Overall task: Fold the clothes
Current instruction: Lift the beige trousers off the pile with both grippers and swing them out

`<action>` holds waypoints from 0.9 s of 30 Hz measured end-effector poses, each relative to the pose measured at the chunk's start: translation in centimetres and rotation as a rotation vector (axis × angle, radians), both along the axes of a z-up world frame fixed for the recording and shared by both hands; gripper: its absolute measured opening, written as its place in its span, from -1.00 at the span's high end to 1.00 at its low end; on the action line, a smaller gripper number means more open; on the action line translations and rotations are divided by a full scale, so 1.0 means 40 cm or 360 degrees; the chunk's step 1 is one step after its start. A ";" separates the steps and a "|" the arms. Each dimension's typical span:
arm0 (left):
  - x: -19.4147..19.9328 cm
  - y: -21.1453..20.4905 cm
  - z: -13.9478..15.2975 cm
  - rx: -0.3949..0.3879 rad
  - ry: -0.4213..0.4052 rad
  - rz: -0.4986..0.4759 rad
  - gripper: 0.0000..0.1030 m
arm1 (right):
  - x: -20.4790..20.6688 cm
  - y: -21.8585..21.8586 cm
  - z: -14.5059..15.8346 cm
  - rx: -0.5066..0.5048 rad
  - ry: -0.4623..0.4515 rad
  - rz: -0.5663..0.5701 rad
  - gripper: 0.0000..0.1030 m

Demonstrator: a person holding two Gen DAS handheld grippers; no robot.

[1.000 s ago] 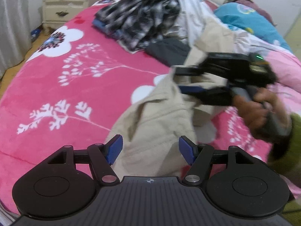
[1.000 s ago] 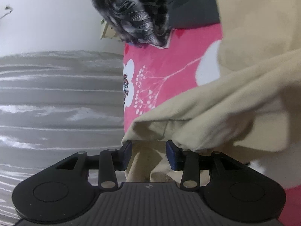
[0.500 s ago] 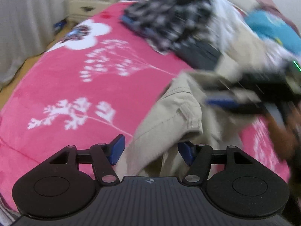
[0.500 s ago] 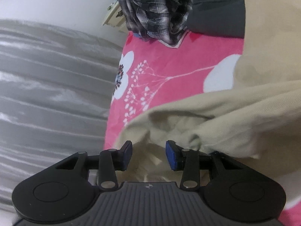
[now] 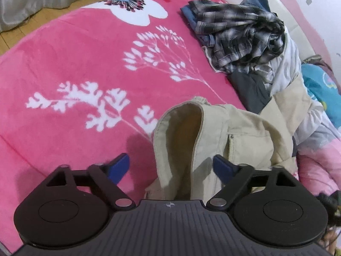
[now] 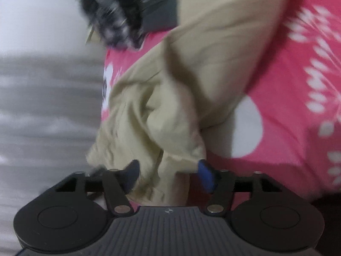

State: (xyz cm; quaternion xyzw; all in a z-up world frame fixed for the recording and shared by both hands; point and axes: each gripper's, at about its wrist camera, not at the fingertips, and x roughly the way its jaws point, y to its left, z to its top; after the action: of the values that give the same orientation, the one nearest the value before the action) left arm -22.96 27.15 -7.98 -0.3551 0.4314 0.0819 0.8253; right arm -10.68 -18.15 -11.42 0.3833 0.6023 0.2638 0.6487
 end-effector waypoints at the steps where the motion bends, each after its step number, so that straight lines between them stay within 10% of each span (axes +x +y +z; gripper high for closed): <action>1: 0.003 0.001 -0.006 0.0011 -0.0008 -0.0003 -0.81 | 0.006 -0.008 -0.016 0.0023 0.0039 -0.0042 -0.41; 11: 0.041 0.028 -0.084 -0.0159 -0.0115 0.0008 -0.85 | 0.057 0.032 -0.123 0.0111 0.0161 -0.0064 -0.50; 17: 0.061 -0.021 -0.104 -0.0195 -0.0094 -0.0124 -0.24 | 0.097 0.060 -0.157 0.0147 0.0087 -0.0094 -0.43; 21: 0.069 -0.034 -0.094 -0.0191 -0.0068 -0.0054 0.51 | 0.106 0.071 -0.170 0.0155 0.0111 -0.0082 0.02; 27: 0.067 -0.034 0.015 -0.0105 -0.0156 0.0065 0.80 | 0.082 0.085 -0.098 0.0127 0.0008 0.0014 0.89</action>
State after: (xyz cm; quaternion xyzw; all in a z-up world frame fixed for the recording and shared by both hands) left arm -20.29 25.78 -7.39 -0.3946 0.3856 0.0670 0.8313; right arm -7.39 -14.73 -15.33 0.4068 0.5946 0.2894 0.6302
